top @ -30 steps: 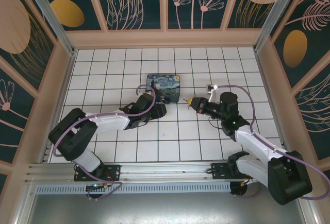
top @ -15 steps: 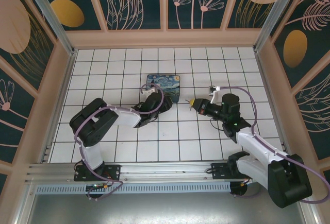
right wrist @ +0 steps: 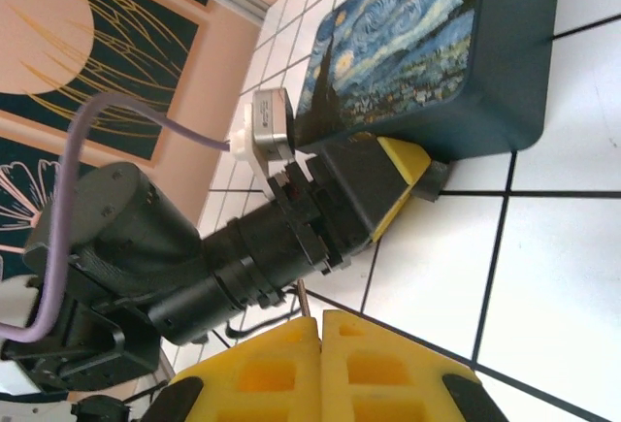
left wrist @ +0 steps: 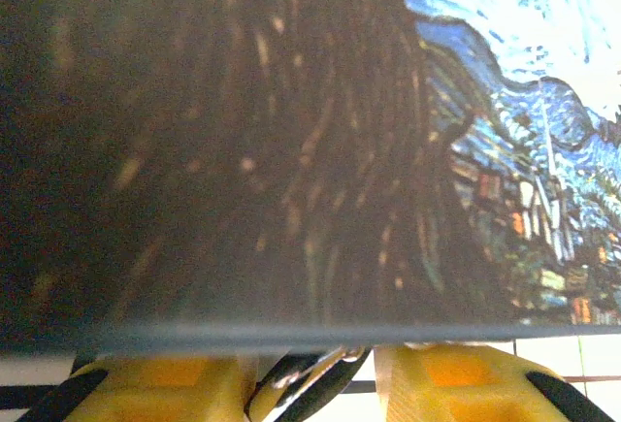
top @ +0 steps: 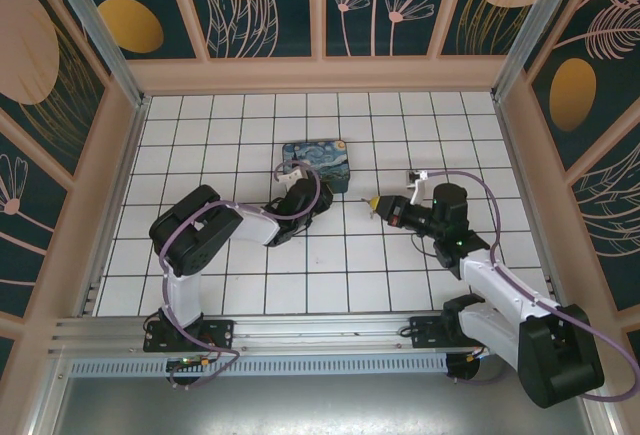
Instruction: Unlock a padlock with a key
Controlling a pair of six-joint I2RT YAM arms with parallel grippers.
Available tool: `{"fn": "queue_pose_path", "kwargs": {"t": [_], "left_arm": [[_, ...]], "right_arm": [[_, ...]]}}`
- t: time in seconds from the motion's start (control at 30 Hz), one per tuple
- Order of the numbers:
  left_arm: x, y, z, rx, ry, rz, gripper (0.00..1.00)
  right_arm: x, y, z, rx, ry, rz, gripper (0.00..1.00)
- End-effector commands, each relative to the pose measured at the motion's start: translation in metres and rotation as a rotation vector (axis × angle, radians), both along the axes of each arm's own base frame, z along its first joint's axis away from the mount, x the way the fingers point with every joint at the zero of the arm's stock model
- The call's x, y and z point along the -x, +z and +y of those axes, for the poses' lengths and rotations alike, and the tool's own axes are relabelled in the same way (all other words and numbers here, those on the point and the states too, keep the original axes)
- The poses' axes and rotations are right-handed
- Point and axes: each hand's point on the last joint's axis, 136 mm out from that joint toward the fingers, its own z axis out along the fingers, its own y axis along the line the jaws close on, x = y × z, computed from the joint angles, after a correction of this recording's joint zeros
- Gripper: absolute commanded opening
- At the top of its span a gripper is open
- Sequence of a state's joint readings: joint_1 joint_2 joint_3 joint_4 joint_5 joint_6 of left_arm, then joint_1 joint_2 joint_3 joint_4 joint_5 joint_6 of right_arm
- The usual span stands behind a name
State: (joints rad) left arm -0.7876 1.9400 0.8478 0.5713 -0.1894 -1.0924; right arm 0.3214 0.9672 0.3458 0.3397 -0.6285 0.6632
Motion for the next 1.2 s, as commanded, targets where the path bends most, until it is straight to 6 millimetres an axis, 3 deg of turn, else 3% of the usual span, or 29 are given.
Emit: {"fn": "queue_pose_path", "kwargs": {"t": [0.0,0.13,0.43,0.6,0.77,1.17], "left_arm": [[0.011,0.009,-0.018,-0.015,-0.115,0.034,0.34],[0.019,0.018,-0.031,-0.038,-0.222,0.061,0.32],[0.035,0.019,-0.042,-0.074,-0.382,0.057,0.25],[0.036,0.02,-0.048,-0.073,-0.433,0.021,0.11],[0.05,0.042,-0.066,0.027,-0.581,-0.018,0.08],[0.068,0.088,-0.048,0.325,-0.712,0.012,0.07]], "right_arm": [[0.004,-0.015,-0.005,0.027,-0.006,0.014,0.0],[0.006,-0.018,-0.005,0.018,-0.012,0.021,0.0],[0.011,-0.03,-0.009,0.029,-0.025,0.047,0.0],[0.013,-0.035,-0.01,0.043,-0.025,0.055,0.0],[0.02,-0.047,-0.011,0.055,-0.02,0.088,0.0],[0.016,-0.047,-0.011,0.033,-0.034,0.084,0.0]]}}
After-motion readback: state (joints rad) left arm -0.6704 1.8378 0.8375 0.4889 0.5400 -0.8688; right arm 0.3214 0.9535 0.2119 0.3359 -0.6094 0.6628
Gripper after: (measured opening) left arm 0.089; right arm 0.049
